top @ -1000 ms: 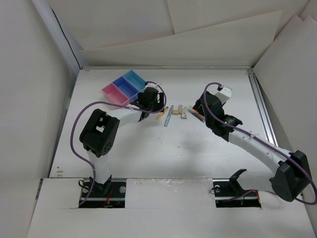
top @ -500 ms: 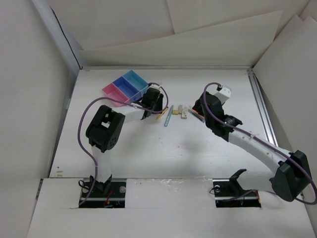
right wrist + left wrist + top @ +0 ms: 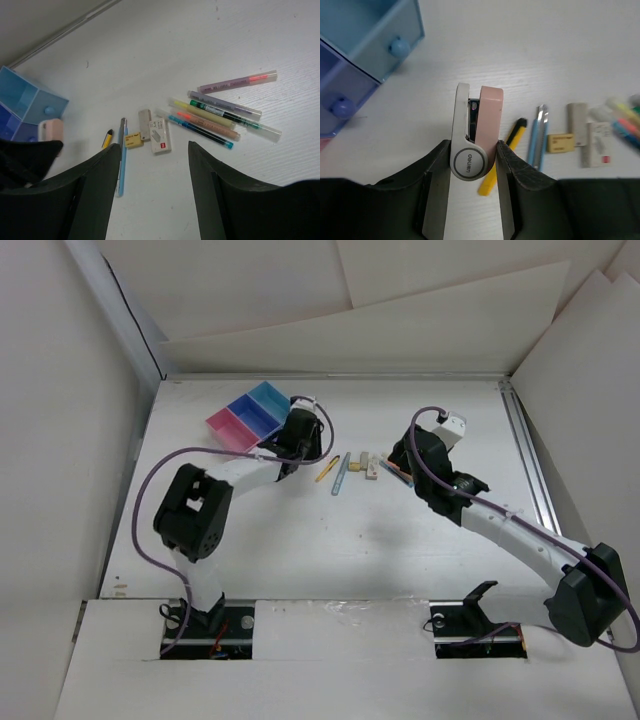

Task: Sort the stationery into containers
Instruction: Pick up the stationery from the center of the board, then place the stationery in the storage box.

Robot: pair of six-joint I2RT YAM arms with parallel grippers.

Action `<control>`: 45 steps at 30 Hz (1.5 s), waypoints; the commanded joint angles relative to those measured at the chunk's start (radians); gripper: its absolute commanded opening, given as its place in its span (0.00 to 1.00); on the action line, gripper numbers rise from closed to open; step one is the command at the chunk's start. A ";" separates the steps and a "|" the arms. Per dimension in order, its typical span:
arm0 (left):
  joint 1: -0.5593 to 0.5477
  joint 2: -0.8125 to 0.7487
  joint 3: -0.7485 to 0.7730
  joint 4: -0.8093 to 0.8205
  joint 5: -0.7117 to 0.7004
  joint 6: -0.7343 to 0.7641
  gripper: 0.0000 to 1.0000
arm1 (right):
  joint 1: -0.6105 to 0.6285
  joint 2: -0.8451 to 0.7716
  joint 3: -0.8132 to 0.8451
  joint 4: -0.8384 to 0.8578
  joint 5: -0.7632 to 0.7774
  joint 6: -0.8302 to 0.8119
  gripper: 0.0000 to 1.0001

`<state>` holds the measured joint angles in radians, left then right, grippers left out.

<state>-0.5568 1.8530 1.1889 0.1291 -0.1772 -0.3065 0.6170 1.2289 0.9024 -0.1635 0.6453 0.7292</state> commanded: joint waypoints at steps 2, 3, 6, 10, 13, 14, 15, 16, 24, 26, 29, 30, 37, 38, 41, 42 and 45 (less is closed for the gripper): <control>0.015 -0.237 -0.021 0.079 -0.024 -0.111 0.10 | 0.010 -0.017 0.036 0.048 -0.003 -0.014 0.62; 0.024 -0.282 -0.022 0.079 -0.040 -0.129 0.10 | 0.019 -0.017 0.036 0.048 -0.003 -0.014 0.62; 0.070 -0.348 -0.060 0.060 -0.137 -0.208 0.12 | 0.020 -0.017 0.036 0.048 -0.003 -0.014 0.62; 0.162 -0.373 -0.109 0.070 -0.166 -0.318 0.13 | 0.029 -0.017 0.036 0.048 -0.021 -0.023 0.62; 0.271 -0.325 -0.118 0.070 -0.107 -0.364 0.13 | 0.029 -0.017 0.046 0.048 -0.030 -0.024 0.62; 0.291 -0.290 -0.118 0.070 -0.097 -0.385 0.13 | 0.029 -0.017 0.046 0.048 -0.030 -0.024 0.62; 0.320 -0.275 -0.109 0.061 -0.097 -0.385 0.13 | 0.038 -0.017 0.046 0.048 -0.030 -0.024 0.62; 0.321 -0.262 -0.109 0.061 -0.097 -0.399 0.13 | 0.038 -0.017 0.046 0.048 -0.030 -0.024 0.62; 0.333 -0.174 -0.069 -0.002 -0.211 -0.430 0.13 | 0.038 0.003 0.046 0.048 -0.030 -0.024 0.62; 0.333 -0.153 -0.051 -0.015 -0.223 -0.430 0.13 | 0.038 0.012 0.046 0.048 -0.030 -0.024 0.62; 0.333 -0.120 -0.051 -0.034 -0.258 -0.448 0.14 | 0.038 0.021 0.055 0.048 -0.021 -0.024 0.62; 0.342 -0.120 -0.051 -0.034 -0.258 -0.448 0.16 | 0.038 0.021 0.055 0.048 -0.007 -0.024 0.62; 0.351 -0.110 -0.063 -0.011 -0.226 -0.439 0.47 | 0.038 0.052 0.073 0.029 0.002 -0.024 0.72; 0.351 -0.141 -0.072 0.006 -0.226 -0.439 0.55 | 0.038 0.052 0.073 0.028 0.002 -0.024 0.74; 0.351 -0.221 -0.147 0.096 -0.197 -0.428 0.60 | 0.038 0.093 0.096 -0.004 0.011 -0.011 0.76; 0.339 -0.286 -0.170 0.119 -0.182 -0.428 0.61 | 0.038 0.119 0.105 -0.028 0.011 -0.002 0.73; 0.290 -0.409 -0.238 0.172 -0.197 -0.393 0.61 | 0.047 0.161 0.105 -0.042 0.011 0.041 0.47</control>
<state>-0.2256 1.5887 0.9836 0.2016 -0.3801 -0.7322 0.6453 1.3628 0.9688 -0.1795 0.6357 0.7315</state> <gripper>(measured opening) 0.611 0.502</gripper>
